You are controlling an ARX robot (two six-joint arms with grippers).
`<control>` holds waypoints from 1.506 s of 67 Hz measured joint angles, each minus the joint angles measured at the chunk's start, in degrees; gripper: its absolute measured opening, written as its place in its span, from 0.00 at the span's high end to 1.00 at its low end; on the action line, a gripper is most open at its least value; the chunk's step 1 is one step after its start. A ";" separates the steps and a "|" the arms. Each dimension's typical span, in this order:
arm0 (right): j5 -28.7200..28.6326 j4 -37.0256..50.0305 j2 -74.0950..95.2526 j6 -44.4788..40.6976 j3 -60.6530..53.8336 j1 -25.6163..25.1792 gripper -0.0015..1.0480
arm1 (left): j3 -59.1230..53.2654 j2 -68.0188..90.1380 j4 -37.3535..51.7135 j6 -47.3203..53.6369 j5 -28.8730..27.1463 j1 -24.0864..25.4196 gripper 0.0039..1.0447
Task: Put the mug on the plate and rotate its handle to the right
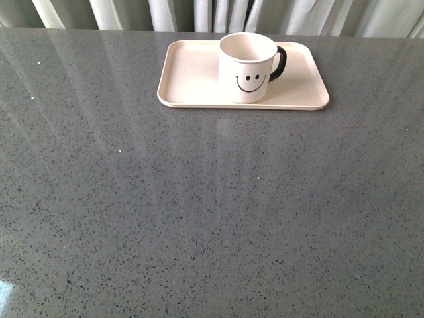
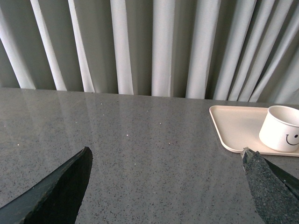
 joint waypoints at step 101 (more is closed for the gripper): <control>0.00 -21.11 -20.94 0.00 0.00 0.00 0.10 | 0.00 0.00 0.00 0.00 0.00 0.00 0.09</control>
